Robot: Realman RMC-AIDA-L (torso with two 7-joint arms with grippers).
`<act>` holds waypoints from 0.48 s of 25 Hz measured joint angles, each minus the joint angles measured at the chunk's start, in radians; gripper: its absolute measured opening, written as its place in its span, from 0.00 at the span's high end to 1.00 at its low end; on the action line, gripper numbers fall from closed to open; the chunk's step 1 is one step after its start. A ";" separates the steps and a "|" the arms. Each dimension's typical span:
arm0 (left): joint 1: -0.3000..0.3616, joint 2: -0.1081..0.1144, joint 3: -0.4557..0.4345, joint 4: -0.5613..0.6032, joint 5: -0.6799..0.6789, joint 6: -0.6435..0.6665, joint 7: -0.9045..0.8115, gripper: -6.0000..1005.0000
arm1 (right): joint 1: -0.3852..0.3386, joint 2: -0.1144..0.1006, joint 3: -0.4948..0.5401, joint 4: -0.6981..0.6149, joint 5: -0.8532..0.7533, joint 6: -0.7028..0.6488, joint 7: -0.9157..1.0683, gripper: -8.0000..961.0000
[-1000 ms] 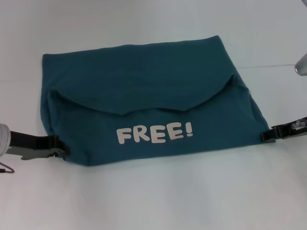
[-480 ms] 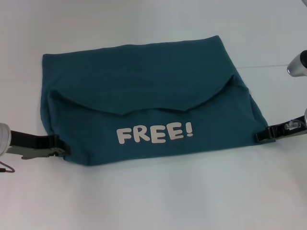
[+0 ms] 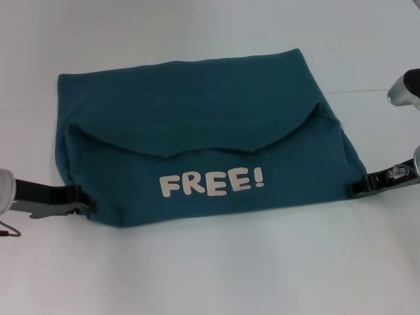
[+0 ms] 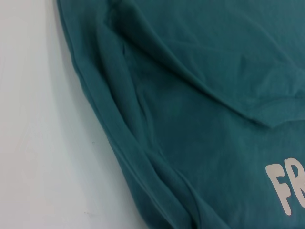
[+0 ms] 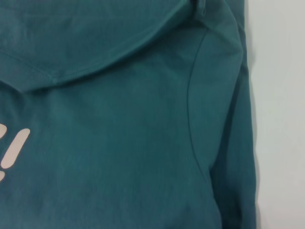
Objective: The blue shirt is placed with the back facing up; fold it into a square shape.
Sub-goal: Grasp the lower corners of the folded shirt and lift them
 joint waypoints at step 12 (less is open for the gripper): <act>-0.002 0.000 0.000 0.000 0.000 -0.004 0.002 0.87 | 0.011 0.003 -0.002 0.006 -0.023 -0.005 0.011 0.30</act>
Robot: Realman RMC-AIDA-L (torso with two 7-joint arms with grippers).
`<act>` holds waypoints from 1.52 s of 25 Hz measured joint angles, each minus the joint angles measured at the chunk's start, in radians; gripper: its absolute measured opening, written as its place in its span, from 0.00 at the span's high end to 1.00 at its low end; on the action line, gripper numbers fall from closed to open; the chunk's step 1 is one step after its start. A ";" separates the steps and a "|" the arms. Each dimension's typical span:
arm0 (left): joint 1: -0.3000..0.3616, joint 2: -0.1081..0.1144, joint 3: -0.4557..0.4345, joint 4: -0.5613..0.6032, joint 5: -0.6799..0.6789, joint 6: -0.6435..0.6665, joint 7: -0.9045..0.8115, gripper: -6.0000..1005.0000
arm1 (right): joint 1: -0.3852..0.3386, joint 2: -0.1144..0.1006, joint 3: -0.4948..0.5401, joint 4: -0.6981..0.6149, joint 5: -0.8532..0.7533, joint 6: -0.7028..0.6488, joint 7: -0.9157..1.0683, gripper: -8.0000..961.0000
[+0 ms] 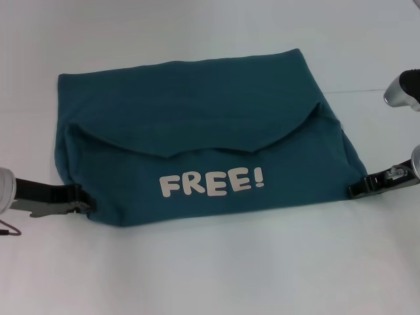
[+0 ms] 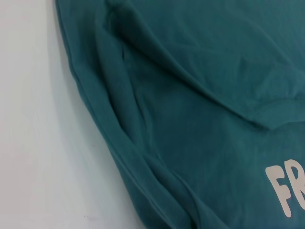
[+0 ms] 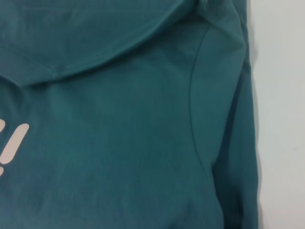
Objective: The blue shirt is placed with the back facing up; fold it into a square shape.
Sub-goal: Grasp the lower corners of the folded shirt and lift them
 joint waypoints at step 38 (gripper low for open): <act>0.008 0.013 -0.003 0.005 0.002 -0.002 0.004 0.87 | 0.011 -0.023 0.025 -0.073 0.061 -0.153 -0.118 0.87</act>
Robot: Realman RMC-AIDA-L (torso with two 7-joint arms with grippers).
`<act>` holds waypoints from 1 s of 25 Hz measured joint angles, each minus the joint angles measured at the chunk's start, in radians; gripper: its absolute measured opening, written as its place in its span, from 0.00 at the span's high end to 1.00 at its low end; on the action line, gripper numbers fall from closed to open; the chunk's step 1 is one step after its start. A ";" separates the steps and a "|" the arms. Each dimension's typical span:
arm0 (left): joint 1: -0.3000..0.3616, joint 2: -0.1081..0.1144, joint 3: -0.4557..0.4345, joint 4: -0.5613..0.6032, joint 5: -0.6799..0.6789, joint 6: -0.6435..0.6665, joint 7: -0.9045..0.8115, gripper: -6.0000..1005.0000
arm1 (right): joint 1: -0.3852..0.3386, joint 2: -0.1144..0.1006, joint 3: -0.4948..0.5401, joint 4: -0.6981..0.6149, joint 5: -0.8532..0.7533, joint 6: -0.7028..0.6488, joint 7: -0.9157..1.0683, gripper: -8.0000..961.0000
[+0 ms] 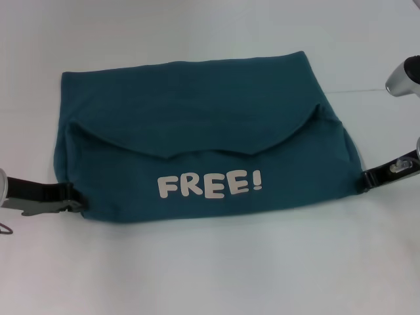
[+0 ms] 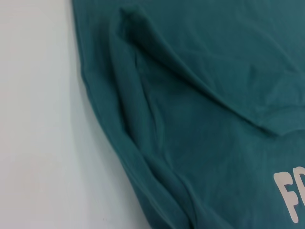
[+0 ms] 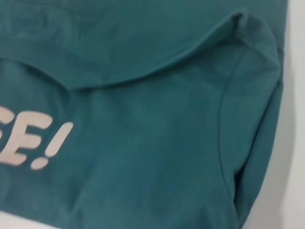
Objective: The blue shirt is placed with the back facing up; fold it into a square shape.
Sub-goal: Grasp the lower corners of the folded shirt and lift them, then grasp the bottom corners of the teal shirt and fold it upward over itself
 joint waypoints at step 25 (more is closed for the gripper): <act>0.109 0.027 -0.070 0.126 0.193 0.495 0.023 0.87 | -0.017 -0.006 -0.028 -0.160 -0.021 -0.635 -0.214 0.87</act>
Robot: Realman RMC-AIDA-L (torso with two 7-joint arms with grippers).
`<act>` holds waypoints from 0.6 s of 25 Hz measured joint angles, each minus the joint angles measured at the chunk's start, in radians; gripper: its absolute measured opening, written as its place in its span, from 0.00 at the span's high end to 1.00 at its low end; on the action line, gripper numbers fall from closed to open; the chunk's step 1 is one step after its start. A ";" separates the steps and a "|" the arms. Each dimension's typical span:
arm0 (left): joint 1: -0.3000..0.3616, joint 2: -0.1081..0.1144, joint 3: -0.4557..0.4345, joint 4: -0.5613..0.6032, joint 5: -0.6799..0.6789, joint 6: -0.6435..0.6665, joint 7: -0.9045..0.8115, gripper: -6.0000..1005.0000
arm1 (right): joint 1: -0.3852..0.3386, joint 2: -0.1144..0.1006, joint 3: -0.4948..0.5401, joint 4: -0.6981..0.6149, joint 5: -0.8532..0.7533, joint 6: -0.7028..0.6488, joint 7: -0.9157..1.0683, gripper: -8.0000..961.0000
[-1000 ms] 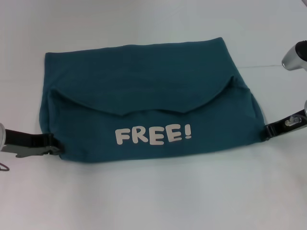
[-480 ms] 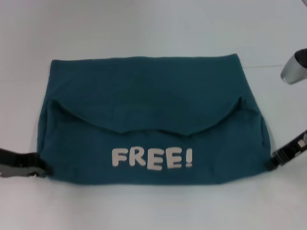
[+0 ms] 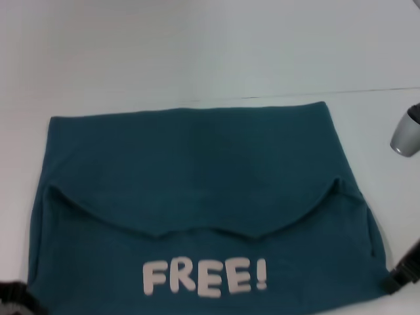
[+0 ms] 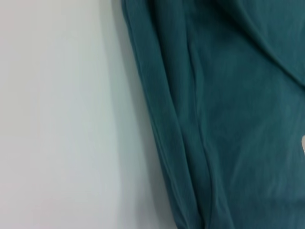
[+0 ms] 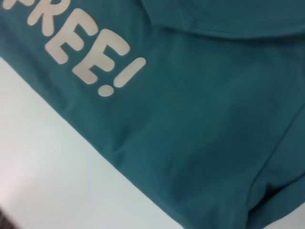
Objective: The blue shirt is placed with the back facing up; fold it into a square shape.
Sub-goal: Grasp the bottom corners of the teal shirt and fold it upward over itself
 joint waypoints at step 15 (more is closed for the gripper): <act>0.074 -0.032 0.005 0.069 0.044 0.241 0.038 0.87 | -0.064 0.023 -0.119 0.011 0.003 -0.076 -0.047 0.87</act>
